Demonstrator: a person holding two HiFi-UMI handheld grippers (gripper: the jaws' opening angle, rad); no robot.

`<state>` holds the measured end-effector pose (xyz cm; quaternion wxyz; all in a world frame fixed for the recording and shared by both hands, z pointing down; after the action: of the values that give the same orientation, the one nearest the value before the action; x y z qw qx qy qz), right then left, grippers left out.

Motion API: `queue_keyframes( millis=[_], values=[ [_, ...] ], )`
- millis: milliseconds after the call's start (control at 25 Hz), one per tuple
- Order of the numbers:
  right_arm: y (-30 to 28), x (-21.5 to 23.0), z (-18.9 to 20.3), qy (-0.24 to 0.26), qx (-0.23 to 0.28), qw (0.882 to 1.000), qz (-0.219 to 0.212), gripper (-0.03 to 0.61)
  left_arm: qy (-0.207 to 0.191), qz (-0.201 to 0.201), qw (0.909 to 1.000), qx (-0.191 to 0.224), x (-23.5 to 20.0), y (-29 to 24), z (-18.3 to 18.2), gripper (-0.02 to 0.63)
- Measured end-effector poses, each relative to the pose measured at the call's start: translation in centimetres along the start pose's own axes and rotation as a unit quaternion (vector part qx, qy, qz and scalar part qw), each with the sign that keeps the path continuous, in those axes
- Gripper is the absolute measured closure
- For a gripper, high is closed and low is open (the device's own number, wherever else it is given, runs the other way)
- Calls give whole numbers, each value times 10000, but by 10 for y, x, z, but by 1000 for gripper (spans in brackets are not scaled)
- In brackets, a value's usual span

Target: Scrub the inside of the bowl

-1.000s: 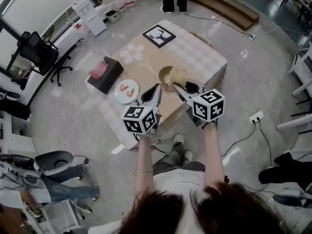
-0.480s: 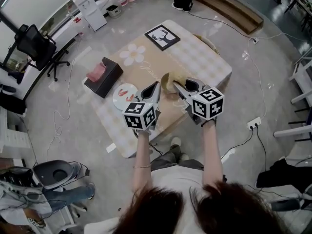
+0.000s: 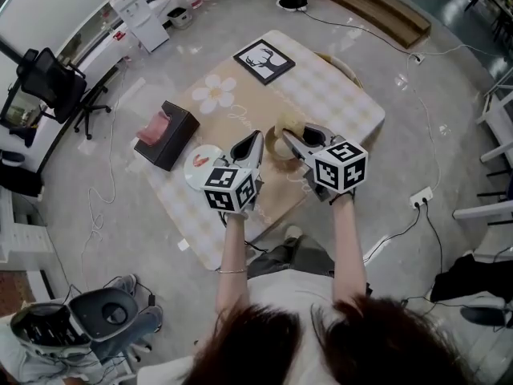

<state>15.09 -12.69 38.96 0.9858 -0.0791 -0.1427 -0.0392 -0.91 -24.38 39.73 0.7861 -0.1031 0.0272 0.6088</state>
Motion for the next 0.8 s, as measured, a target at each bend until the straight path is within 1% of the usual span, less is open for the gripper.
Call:
queue_keyframes(
  millis=[80, 120, 240, 400, 600, 800],
  values=[
    [-4, 4, 1, -20, 9, 10000, 11, 483, -87, 77, 9999, -87, -3, -4, 3, 603],
    [-6, 5, 1, -26, -8, 10000, 13, 483, -14, 114, 9999, -98, -5, -5, 4, 603],
    [-13, 9, 2, -16, -80, 10000, -8, 483, 436, 183, 9989, -49, -12, -6, 9, 603],
    [-24, 13, -1, 39, -198, 9997, -131, 483, 666, 149, 9976, -142, -17, -9, 12, 603],
    [-38, 23, -7, 140, -432, 9979, -454, 483, 954, -265, 9950, -140, -21, -12, 17, 603],
    [-48, 36, -13, 210, -672, 9941, -825, 483, 1440, -609, 9877, -87, -18, -15, 23, 603]
  ],
)
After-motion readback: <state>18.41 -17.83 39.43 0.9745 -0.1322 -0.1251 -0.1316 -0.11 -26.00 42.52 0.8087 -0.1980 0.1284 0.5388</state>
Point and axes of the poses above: the fingertips, and each gripper's own axes: y backward along the fingers, x to its right, z out of its underside, the point moved 10 cm from there along y, backward along the fingers, and after that the axes turned 4 degrees about x, right-handed, at the moved point
